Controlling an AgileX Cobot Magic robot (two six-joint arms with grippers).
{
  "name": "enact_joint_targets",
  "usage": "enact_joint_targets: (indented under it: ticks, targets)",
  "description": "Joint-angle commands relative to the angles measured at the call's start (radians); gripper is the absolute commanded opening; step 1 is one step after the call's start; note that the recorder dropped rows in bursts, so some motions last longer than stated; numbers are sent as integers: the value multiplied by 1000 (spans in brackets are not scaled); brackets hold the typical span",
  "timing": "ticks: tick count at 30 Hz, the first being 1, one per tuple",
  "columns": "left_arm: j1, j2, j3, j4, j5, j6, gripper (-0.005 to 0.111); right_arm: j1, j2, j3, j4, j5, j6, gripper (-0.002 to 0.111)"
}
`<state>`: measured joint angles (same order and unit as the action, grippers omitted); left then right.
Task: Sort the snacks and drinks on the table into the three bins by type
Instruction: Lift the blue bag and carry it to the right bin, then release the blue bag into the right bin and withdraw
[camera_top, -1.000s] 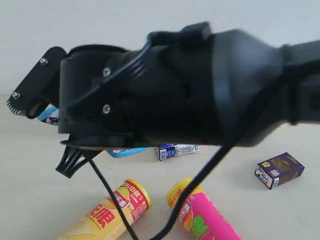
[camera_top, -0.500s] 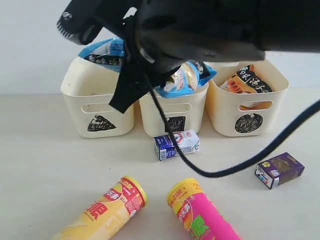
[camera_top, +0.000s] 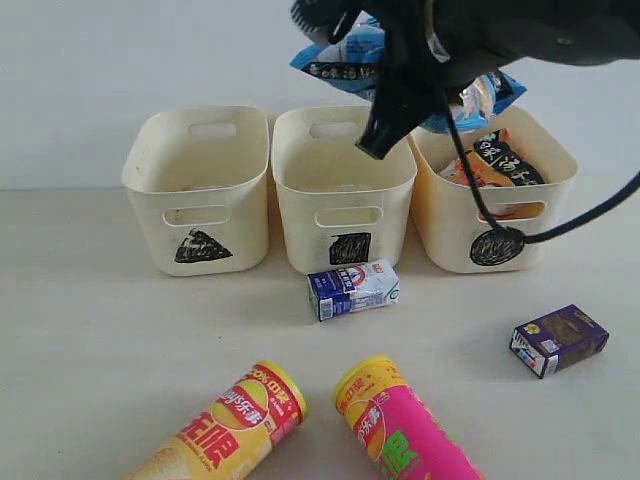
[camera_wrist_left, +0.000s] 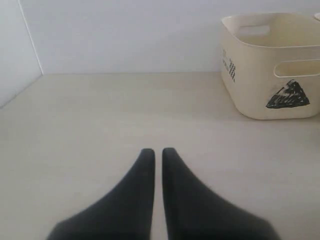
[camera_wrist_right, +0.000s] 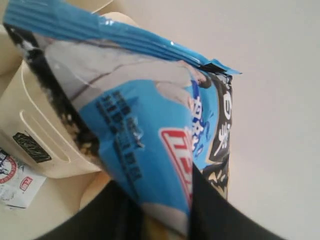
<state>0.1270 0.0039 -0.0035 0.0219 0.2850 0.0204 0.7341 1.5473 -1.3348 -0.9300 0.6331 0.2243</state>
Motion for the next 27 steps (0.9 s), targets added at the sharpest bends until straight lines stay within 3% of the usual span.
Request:
enact_joint_targets:
  ticks: [1, 3, 10, 15, 23, 27]
  targets:
    - [0, -4, 4, -4, -1, -6, 4, -129, -26, 68, -14, -191, 36, 0]
    - [0, -4, 4, -4, -1, -6, 4, -222, -24, 78, 31, -314, 47, 0]
    - [0, -4, 4, -4, -1, -6, 4, -398, 6, 78, 238, -584, 55, 0]
    - [0, -4, 4, -4, -1, -6, 4, -463, 61, 78, 309, -674, 70, 0]
    - [0, -4, 4, -4, -1, -6, 4, -554, 173, 75, 342, -822, 326, 0]
    - [0, -4, 4, -4, -1, -6, 4, -564, 214, 53, 342, -810, 419, 0]
